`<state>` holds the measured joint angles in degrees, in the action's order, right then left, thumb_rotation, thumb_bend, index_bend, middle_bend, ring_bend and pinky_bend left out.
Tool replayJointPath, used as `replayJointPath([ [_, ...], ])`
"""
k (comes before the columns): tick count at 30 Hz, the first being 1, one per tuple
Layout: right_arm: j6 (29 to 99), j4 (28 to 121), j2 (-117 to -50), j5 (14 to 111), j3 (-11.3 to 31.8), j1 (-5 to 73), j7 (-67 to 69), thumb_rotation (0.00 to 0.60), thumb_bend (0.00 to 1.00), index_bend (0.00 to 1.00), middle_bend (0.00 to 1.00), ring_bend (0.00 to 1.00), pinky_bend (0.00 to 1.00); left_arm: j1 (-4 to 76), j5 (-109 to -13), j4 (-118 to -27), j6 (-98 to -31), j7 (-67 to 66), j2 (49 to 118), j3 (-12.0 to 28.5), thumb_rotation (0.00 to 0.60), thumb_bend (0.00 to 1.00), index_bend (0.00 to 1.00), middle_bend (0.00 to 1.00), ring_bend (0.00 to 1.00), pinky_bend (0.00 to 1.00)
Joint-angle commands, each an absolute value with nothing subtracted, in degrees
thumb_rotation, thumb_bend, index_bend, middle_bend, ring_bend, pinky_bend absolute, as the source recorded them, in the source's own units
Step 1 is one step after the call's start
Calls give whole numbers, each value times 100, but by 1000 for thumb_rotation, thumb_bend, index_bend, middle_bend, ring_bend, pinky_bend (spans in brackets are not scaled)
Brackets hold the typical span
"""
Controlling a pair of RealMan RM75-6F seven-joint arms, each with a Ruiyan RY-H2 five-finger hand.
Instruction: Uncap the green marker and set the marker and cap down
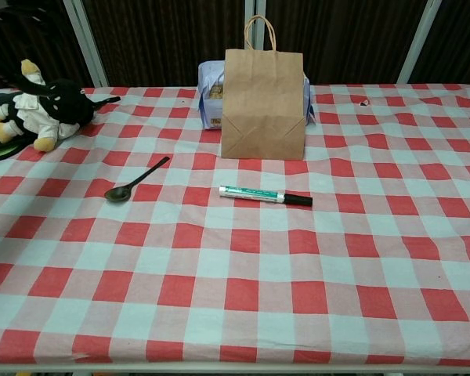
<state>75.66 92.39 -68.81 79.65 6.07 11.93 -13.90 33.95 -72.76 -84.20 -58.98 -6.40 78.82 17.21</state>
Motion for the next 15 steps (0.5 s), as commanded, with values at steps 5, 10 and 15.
replayJointPath([
  [5,7535,9215,-6938,7941,598,1233,-1421,600,26,0,89,0,0,4059,-7011,-8416,-5677,-989,8536,1920,600,139,324,369,305,382],
  [10,7496,9135,-6991,7921,572,1244,-1342,600,26,0,89,0,0,4401,-6830,-8459,-5527,-1317,8909,1897,600,157,344,387,319,397],
  [15,7540,9062,-6987,7934,551,1215,-1236,600,26,0,89,0,0,4661,-6689,-8378,-5452,-1652,9296,1782,600,161,369,391,321,400],
])
